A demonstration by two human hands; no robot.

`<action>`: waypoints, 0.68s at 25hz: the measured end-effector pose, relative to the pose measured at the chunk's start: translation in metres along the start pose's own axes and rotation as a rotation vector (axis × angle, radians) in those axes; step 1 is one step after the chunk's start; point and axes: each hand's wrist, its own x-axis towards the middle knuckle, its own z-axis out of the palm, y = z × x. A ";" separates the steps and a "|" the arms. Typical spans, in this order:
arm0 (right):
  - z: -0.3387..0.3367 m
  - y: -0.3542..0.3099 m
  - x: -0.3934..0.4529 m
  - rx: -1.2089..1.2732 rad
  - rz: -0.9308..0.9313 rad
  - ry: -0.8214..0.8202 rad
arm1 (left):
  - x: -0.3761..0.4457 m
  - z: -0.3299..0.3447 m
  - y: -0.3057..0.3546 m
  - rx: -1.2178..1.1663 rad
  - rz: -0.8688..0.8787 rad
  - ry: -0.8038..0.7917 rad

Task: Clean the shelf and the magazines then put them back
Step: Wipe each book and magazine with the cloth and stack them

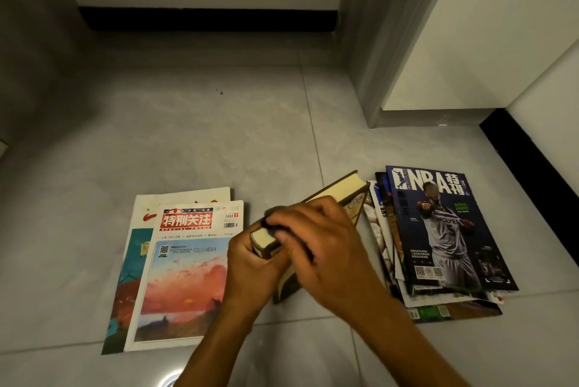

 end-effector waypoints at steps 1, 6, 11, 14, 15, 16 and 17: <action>-0.010 0.015 0.002 -0.031 0.037 0.035 | 0.002 -0.002 0.010 0.061 -0.008 0.009; -0.048 0.108 -0.003 0.094 0.578 0.233 | 0.007 -0.025 0.062 0.221 0.003 -0.294; -0.020 0.080 -0.028 0.834 0.894 0.251 | 0.046 0.000 0.110 0.969 0.185 -0.551; -0.020 0.074 -0.030 0.862 0.929 0.289 | 0.033 0.054 0.097 1.186 0.394 -0.385; -0.025 0.072 -0.031 0.832 0.913 0.268 | 0.029 0.058 0.094 1.136 0.437 -0.344; -0.032 0.066 -0.029 0.805 0.873 0.250 | 0.029 0.052 0.094 1.066 0.435 -0.325; -0.040 0.059 -0.026 0.796 0.815 0.253 | 0.031 0.041 0.095 0.985 0.424 -0.320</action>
